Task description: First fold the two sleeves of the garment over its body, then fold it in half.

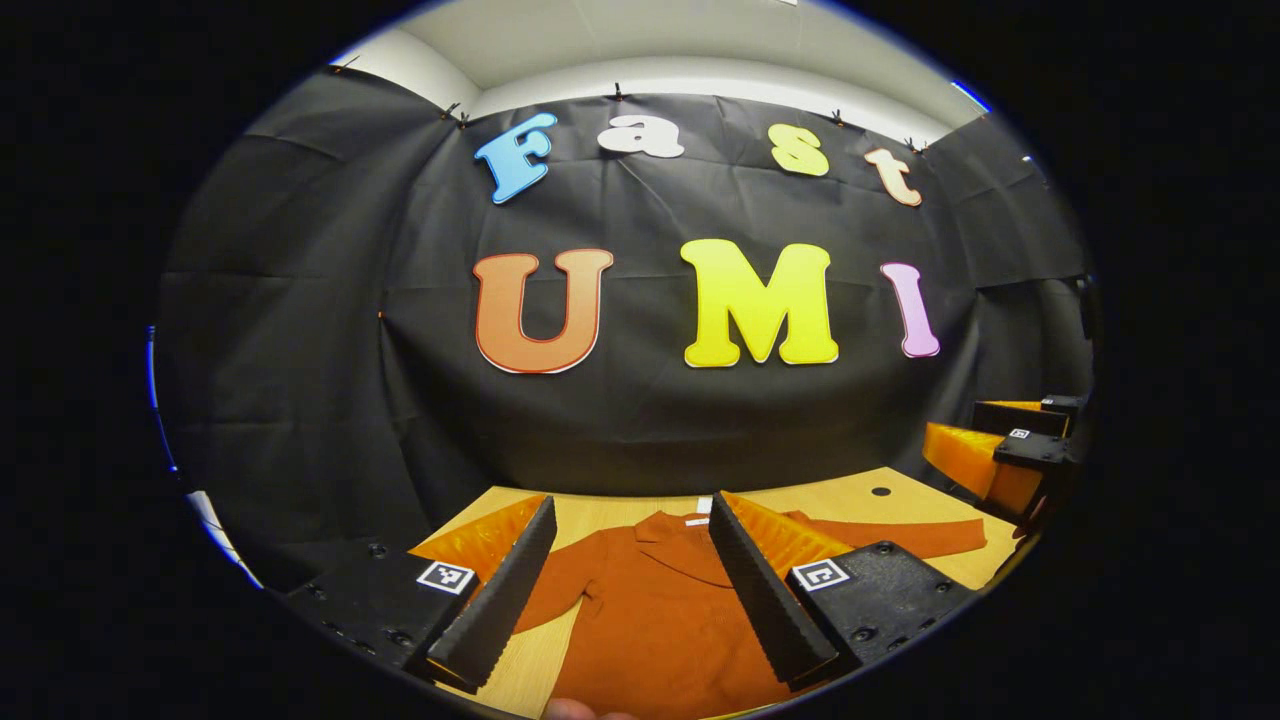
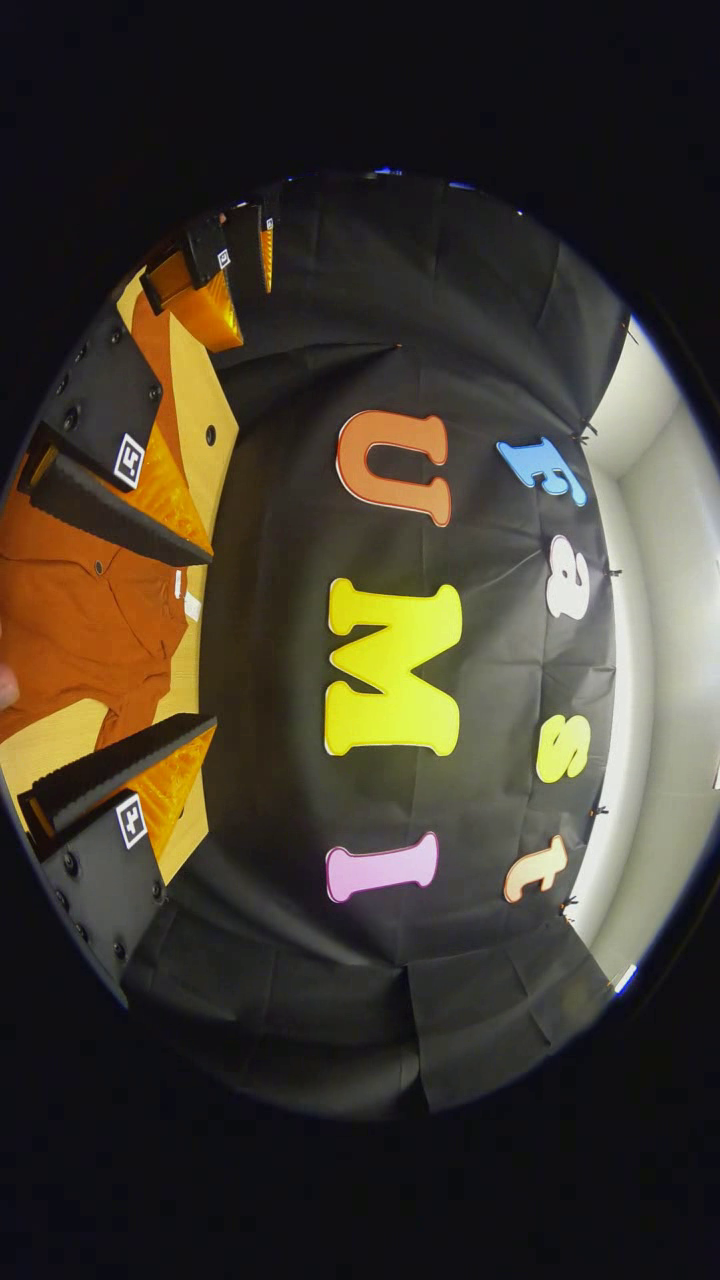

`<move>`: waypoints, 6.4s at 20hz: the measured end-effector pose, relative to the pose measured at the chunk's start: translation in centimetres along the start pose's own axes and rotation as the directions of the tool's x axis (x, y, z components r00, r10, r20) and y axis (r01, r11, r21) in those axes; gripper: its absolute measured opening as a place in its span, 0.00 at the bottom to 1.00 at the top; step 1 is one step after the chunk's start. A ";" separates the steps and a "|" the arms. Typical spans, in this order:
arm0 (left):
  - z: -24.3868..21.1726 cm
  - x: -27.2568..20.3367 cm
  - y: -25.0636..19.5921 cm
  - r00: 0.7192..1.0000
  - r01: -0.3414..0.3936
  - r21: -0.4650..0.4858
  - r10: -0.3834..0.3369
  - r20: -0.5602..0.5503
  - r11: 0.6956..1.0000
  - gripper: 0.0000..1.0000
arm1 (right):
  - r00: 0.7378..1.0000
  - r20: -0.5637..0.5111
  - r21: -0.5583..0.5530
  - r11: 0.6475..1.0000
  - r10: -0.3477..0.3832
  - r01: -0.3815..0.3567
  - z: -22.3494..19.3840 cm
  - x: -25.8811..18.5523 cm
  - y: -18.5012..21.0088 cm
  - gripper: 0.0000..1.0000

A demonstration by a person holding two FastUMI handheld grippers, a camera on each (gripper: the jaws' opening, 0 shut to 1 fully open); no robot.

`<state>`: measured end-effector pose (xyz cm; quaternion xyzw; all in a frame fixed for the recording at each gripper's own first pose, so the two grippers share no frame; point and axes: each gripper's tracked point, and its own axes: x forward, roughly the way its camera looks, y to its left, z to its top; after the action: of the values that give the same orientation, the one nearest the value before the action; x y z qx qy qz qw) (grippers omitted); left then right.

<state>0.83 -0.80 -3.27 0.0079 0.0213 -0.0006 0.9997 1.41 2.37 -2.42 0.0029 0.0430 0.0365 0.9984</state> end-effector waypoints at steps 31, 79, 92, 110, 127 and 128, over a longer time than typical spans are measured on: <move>0.3 2.7 -11.5 0.989 -0.059 0.054 0.065 -0.131 0.997 0.99 | 0.755 -0.625 0.066 0.950 -0.200 0.306 -29.7 9.6 -40.9 0.94; -3.5 -4.4 14.4 0.942 -0.317 -0.031 0.311 -0.128 0.948 0.99 | 0.779 -0.600 0.133 0.983 0.180 -0.124 -11.7 29.6 9.2 0.00; -5.9 -5.7 19.8 0.920 -0.348 -0.042 0.333 -0.207 0.936 0.99 | 0.608 -0.773 0.017 0.965 0.178 -0.261 -27.8 31.0 24.9 0.03; -15.5 -3.5 26.4 0.876 -0.426 -0.036 0.402 -0.266 0.904 0.99 | 0.750 -0.491 0.236 0.896 0.443 -0.375 -11.5 21.4 24.4 0.99; -31.3 -3.4 30.0 0.709 -0.518 -0.039 0.404 -0.578 0.854 1.00 | 0.814 -0.412 0.134 0.910 0.410 -0.391 -4.8 5.7 13.5 0.98; -31.5 -3.4 30.0 0.704 -0.528 -0.050 0.404 -0.584 0.848 1.00 | 0.810 -0.419 0.145 0.911 0.410 -0.386 -4.9 5.5 13.4 0.98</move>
<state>-3.84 29.69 -34.13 -0.0944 0.3064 0.2579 0.9114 5.43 16.12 -7.69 0.0301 0.2670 0.2430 0.9321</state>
